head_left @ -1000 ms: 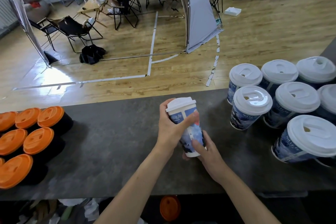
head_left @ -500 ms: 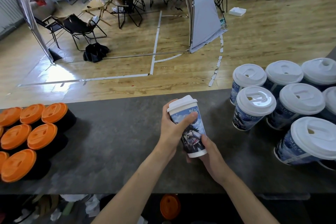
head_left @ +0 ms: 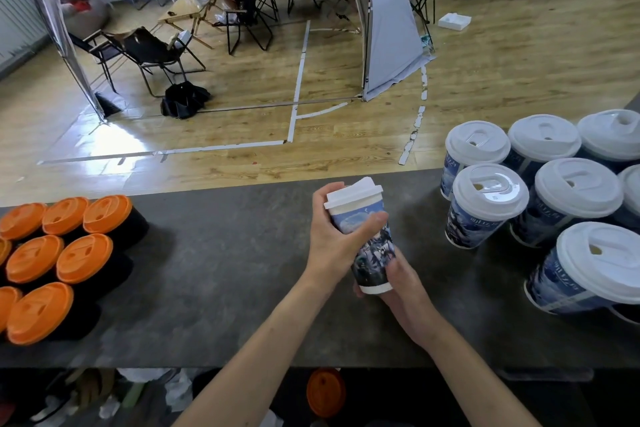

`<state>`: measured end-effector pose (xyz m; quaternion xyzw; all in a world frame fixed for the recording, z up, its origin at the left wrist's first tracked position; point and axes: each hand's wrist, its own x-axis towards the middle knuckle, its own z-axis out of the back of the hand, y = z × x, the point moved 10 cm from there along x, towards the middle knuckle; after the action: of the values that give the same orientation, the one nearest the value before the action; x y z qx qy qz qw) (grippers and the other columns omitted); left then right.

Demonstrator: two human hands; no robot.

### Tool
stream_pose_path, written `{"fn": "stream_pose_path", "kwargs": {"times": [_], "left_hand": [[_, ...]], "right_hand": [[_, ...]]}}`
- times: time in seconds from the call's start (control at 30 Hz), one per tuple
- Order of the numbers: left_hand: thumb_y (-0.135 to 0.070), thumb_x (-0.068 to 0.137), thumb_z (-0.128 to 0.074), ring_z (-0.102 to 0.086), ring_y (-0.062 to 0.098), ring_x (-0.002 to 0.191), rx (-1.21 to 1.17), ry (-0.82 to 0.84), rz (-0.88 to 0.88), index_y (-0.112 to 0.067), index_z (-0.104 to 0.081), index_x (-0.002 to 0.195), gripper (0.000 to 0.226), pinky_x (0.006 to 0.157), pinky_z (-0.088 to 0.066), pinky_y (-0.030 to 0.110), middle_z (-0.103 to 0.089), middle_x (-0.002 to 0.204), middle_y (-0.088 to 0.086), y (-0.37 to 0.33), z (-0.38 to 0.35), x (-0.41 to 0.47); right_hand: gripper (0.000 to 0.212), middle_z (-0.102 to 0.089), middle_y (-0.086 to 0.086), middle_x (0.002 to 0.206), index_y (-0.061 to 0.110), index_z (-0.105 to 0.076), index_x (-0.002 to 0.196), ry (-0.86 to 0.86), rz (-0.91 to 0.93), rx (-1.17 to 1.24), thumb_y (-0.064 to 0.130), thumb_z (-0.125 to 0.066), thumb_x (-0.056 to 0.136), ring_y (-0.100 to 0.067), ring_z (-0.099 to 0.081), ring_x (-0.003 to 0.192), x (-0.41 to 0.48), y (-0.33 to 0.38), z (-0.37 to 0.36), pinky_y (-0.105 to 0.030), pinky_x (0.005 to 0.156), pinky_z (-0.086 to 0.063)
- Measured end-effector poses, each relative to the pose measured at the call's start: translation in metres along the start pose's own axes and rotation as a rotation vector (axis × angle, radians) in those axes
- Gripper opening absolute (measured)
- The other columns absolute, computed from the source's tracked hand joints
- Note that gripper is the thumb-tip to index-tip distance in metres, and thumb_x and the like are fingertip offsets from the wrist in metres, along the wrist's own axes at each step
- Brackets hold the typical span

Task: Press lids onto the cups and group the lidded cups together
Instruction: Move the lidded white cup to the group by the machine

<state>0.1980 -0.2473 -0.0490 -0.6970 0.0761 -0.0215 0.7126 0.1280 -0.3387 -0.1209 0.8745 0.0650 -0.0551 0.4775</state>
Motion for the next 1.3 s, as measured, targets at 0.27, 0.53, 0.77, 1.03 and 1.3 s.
{"fn": "stream_pose_path", "kwargs": {"times": [0.27,0.53,0.77,1.03,1.3], "left_hand": [[-0.027,0.077,-0.090,-0.073,0.009,0.102,0.055,0.133,0.174,-0.028,-0.043,0.136,0.075,0.082,-0.060,0.024,-0.068,0.120,-0.003,0.007,-0.014,-0.009],[-0.048,0.082,-0.075,-0.071,0.034,0.097,-0.780,0.142,0.786,-0.002,-0.061,0.137,0.073,0.078,-0.064,0.037,-0.063,0.137,0.024,0.026,-0.003,-0.023],[-0.043,0.075,-0.079,-0.072,0.037,0.091,-1.060,0.078,0.847,-0.006,-0.045,0.153,0.092,0.065,-0.065,0.042,-0.057,0.132,0.020,0.051,0.008,-0.032],[-0.052,0.080,-0.074,-0.072,0.031,0.095,-0.560,-0.068,0.609,-0.009,-0.069,0.123,0.061,0.084,-0.057,0.042,-0.078,0.103,0.011,0.051,0.008,-0.031],[-0.014,0.063,-0.093,-0.066,0.012,0.120,-0.057,0.196,-0.102,-0.022,-0.050,0.136,0.086,0.095,-0.056,0.027,-0.069,0.127,-0.010,0.002,-0.048,-0.068]], "right_hand": [[0.064,-0.066,-0.019,0.130,0.014,-0.068,0.127,0.090,-0.018,0.078,0.061,-0.070,0.084,-0.031,-0.065,0.117,-0.006,-0.001,-0.006,-0.036,0.088,-0.055],[0.084,-0.070,-0.025,0.087,0.001,-0.074,0.097,0.001,0.010,0.051,0.081,-0.066,0.072,-0.028,-0.067,0.074,0.002,-0.007,0.005,-0.033,0.071,-0.054],[0.067,-0.063,-0.018,0.070,0.006,-0.071,0.083,-0.098,0.033,0.150,0.070,-0.080,0.065,-0.022,-0.061,0.063,0.004,-0.003,0.012,-0.029,0.060,-0.050],[0.079,-0.072,-0.008,0.089,0.003,-0.061,0.105,-0.115,0.045,-0.035,0.075,-0.071,0.072,-0.019,-0.067,0.076,-0.012,0.011,0.010,-0.029,0.069,-0.053],[0.077,-0.063,0.017,0.131,0.034,-0.048,0.136,-0.160,0.145,-0.681,0.024,-0.091,0.073,-0.005,-0.060,0.123,-0.075,0.054,0.042,-0.027,0.102,-0.050]]}}
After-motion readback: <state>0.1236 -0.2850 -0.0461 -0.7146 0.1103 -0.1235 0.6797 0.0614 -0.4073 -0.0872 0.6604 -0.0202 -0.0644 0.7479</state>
